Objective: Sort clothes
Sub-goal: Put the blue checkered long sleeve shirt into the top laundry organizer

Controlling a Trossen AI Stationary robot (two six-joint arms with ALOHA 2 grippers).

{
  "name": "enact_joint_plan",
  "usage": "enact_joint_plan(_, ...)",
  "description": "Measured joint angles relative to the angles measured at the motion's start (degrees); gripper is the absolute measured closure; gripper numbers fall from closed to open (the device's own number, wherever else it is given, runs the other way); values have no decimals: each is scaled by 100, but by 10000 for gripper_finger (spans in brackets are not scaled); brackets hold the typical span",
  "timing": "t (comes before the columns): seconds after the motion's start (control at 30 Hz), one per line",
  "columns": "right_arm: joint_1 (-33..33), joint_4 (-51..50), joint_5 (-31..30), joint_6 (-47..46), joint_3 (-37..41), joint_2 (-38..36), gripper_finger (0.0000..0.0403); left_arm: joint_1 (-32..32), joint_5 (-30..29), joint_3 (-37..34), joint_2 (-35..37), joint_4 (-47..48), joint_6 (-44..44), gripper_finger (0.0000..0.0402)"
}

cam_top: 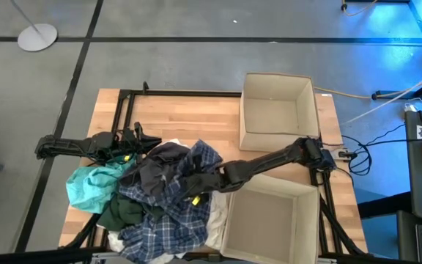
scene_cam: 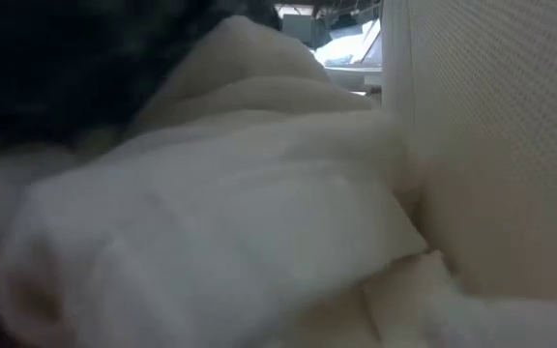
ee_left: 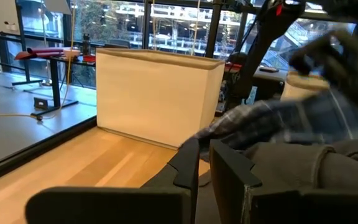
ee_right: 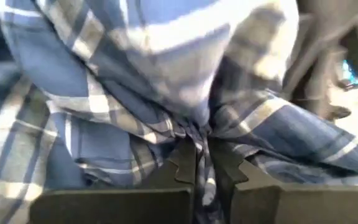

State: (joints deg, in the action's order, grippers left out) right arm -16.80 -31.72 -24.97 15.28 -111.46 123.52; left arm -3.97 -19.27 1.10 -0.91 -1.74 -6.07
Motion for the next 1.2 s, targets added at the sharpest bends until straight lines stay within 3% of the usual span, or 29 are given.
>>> enact_joint_plan(0.43, -1, 213, -1038, 547, -2, -1405, 388, 0, -4, 0, 0, -11, 27, 373)
enact_joint_plan(0.73, 198, 1339, -1654, 1705, -7, -2121, 388, -1, 1, -4, 0, -30, 27, 373)
enact_joint_plan(1.2, 1328, 2807, -1596, 3585, -15, -3062, 388, -2, 4, -4, 0, -22, 2, 373)
